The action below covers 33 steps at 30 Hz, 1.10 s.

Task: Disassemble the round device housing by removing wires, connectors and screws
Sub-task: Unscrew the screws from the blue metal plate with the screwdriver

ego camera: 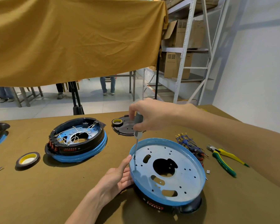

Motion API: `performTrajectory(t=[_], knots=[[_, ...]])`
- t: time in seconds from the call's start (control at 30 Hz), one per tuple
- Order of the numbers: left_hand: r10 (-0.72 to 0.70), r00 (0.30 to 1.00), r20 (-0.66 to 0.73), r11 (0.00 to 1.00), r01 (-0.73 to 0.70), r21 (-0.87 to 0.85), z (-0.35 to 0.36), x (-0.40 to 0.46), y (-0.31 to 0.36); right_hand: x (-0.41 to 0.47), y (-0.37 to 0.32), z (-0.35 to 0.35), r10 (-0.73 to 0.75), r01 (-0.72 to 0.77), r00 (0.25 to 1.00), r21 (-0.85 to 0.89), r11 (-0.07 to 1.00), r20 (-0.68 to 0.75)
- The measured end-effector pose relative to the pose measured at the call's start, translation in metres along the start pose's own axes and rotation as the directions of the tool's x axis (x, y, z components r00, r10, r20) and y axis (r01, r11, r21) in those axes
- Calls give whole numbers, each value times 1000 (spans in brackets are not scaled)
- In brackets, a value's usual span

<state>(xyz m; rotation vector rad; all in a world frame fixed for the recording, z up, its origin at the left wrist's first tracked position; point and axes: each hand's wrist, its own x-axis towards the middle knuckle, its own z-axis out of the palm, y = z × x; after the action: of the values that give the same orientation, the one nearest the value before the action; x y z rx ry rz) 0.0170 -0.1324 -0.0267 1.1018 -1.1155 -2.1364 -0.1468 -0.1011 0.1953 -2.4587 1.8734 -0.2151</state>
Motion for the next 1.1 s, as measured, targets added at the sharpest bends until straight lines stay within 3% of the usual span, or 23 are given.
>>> performTrajectory(t=[0.2,0.43,0.6,0.77,0.93,1.1], knots=[[-7,1000,-26,996,5,-90,2,-2,-1,-4,-4,-1,22,-22,1000,17,1000,-8],[50,998,33,994,-47,-94,2,-6,-5,0,-7,-11,48,-59,995,120,991,90],[38,998,47,992,-32,-119,2,-6,-4,7,-6,-1,123,-136,989,-187,973,-79],[58,996,66,994,-51,-102,1,-6,-5,8,-6,-11,88,-92,994,60,994,71],[58,996,65,993,-51,-107,2,-6,-5,8,-9,0,131,-139,989,-135,981,-69],[67,997,50,993,-62,-96,2,-5,-6,1,-8,-6,94,-93,996,101,991,-9]])
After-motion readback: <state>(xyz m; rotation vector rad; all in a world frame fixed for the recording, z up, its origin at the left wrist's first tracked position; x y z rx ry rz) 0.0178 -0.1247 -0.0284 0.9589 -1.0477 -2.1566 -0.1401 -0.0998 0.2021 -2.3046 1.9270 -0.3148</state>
